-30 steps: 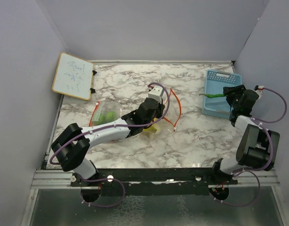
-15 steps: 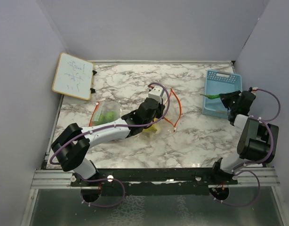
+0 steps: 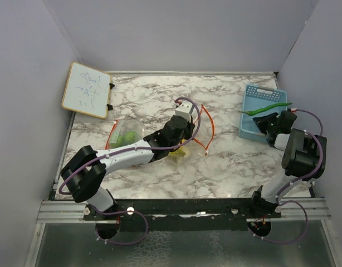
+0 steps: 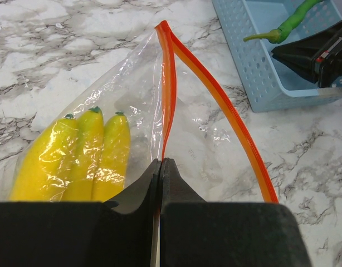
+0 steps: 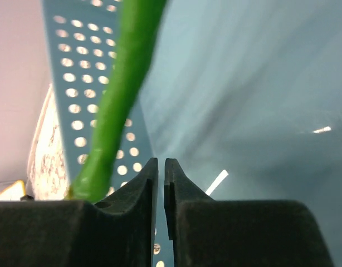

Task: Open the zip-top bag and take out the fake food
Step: Place the fake vegetable in the bin.

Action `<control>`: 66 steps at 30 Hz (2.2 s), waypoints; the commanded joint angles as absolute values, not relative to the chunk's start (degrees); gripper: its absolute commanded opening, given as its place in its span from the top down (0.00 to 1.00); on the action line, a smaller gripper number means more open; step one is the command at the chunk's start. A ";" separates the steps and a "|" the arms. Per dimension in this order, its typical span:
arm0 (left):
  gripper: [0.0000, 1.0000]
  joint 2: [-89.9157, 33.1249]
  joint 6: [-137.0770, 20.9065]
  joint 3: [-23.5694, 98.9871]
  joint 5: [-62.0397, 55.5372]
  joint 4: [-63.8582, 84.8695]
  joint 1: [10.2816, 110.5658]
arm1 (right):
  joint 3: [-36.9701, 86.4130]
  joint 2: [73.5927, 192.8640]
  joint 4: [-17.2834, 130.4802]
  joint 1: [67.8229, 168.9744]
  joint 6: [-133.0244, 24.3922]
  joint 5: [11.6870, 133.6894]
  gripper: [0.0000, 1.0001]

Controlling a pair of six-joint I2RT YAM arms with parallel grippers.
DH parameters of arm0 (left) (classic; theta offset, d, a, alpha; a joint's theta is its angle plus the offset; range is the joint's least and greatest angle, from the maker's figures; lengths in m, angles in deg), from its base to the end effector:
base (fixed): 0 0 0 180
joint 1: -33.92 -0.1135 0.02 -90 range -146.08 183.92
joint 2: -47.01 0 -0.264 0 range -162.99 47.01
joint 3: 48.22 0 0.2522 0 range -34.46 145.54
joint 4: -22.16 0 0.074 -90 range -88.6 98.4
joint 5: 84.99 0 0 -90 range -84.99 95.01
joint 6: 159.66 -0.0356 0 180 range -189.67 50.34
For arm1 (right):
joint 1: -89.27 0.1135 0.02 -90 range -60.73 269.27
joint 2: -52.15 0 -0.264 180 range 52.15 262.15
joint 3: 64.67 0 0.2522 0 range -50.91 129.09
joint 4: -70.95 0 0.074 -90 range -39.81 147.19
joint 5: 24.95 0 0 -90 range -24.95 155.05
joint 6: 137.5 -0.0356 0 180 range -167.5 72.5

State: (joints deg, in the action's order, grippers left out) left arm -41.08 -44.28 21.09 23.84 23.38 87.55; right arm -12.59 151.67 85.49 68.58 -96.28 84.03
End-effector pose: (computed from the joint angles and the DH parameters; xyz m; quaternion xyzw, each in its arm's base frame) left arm 0.2184 -0.2771 0.2637 0.1005 0.7954 -0.2690 0.5337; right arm 0.3078 -0.1039 0.1296 0.4289 0.7569 0.2549 0.4221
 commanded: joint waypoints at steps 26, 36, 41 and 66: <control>1.00 -40.35 -42.90 20.39 22.83 24.99 87.42 | -6.52 152.28 89.11 68.44 -98.28 85.71 0.40; 1.00 -38.85 -43.31 18.74 23.74 25.27 87.36 | -8.01 150.05 89.33 69.03 -91.99 85.95 0.81; 1.00 -39.03 -43.23 18.32 22.87 25.66 87.36 | -8.85 145.48 86.76 69.46 -87.31 85.71 0.97; 1.00 -37.30 -43.55 16.59 21.37 26.55 87.36 | -2.89 141.73 69.44 70.24 -76.47 89.88 0.47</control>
